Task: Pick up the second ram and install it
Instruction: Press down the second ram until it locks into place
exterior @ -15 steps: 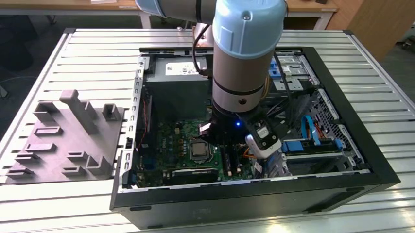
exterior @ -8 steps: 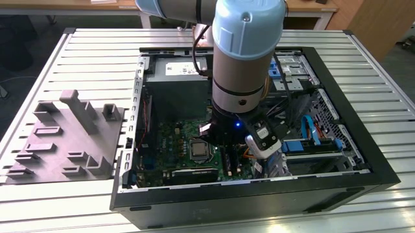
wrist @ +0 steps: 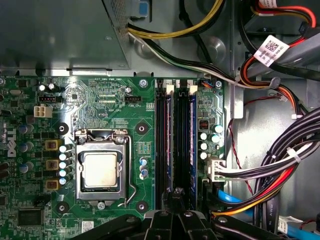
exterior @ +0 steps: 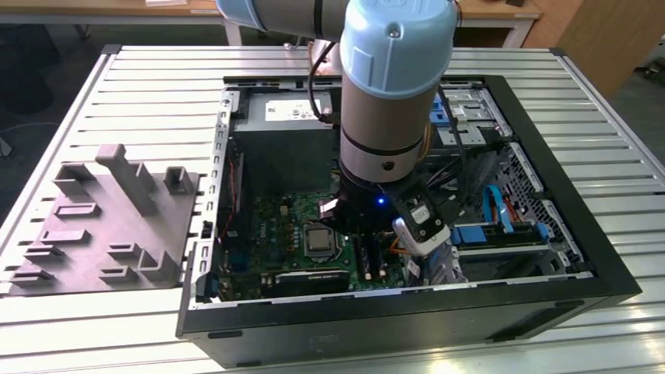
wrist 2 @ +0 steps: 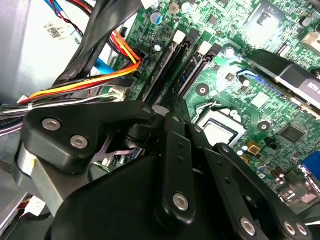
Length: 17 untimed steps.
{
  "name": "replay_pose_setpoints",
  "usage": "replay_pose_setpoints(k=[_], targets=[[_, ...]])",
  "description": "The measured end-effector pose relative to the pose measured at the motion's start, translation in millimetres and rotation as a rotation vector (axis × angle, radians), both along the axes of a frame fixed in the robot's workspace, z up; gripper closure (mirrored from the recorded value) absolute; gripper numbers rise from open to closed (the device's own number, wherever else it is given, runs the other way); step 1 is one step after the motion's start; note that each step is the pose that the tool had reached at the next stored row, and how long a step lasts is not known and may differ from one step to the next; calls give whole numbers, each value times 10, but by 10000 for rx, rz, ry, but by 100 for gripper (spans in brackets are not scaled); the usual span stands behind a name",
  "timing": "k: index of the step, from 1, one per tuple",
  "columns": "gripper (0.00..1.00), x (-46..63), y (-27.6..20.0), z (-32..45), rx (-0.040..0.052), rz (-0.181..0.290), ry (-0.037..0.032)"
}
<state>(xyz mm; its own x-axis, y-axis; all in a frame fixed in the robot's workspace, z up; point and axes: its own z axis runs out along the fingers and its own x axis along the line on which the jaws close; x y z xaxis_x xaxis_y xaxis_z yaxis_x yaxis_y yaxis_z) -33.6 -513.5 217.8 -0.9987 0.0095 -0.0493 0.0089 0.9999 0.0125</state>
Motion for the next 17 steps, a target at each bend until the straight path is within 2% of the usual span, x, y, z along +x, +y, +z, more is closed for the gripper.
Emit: replay_pose_setpoints(k=[12, 14, 17], targets=[[90, 0, -3, -14, 17, 0, -2], [90, 1, 1, 15, 52, 0, -13], [90, 0, -2, 130, 22, 0, -4]])
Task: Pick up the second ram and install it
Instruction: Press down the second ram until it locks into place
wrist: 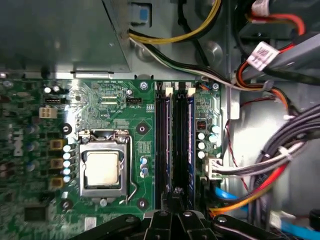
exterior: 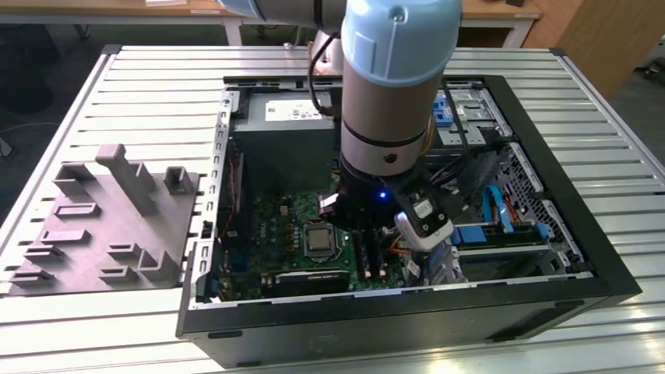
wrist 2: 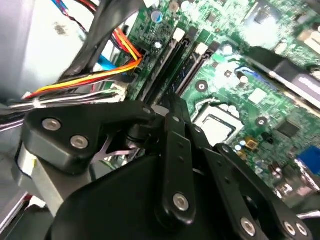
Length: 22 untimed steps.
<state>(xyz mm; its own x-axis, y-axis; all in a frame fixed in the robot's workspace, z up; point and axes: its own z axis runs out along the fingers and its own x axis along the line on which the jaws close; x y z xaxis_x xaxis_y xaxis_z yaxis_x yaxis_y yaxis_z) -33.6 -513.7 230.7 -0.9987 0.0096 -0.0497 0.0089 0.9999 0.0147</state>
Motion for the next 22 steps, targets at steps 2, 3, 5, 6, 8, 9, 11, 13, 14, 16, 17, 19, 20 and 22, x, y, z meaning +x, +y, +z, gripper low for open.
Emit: replay_pose_setpoints(k=[2, 3, 5, 6, 8, 9, 11, 13, 14, 16, 17, 19, 20, 22], targets=[[90, 0, 0, 74, -1, 0, 0], [90, 0, 0, 112, -2, 0, 0], [90, 0, -1, 183, -4, 0, 1], [90, 0, -1, 210, -4, 0, 1], [90, 0, 0, 223, -1, 0, 0], [90, 0, 0, 224, 0, 0, 0], [90, 0, 0, 228, -3, 0, 1], [90, 1, 23, 228, -5, 1, 1], [90, 0, 48, 226, -4, 0, 0], [90, 0, 109, 226, -6, -1, 0], [90, 0, 141, 224, -4, -2, 0], [90, 0, 199, 223, -4, -5, 0], [90, 0, 214, 223, -5, -6, 0], [90, 1, 228, 223, -11, -4, 0]])
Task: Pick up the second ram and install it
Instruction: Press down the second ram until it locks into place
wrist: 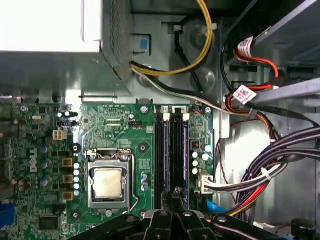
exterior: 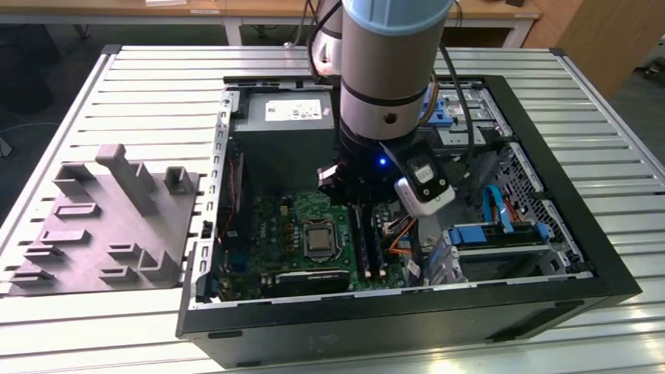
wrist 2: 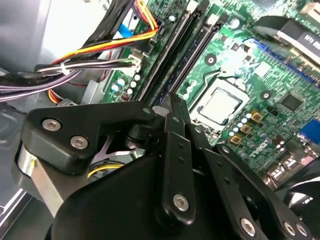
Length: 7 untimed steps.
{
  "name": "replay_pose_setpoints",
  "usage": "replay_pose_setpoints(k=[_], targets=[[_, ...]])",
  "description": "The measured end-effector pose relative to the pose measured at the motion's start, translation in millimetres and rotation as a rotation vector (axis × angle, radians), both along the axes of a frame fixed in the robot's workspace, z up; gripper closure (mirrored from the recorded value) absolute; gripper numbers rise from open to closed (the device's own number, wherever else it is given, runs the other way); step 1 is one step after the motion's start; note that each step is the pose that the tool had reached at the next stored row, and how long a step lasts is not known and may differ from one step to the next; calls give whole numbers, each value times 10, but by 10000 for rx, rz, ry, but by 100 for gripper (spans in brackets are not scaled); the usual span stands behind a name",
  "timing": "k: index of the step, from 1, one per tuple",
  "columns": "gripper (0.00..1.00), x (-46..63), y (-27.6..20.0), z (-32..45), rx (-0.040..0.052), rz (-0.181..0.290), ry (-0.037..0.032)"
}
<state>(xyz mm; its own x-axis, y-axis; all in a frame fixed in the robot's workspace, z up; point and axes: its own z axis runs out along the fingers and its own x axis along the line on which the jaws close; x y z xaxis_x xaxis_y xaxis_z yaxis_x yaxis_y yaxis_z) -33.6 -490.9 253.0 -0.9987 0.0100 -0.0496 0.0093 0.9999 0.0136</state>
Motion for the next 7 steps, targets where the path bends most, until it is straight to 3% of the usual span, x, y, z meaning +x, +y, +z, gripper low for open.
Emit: replay_pose_setpoints(k=[7], targets=[[90, -1, 3, 0, -1, -1, 0]])
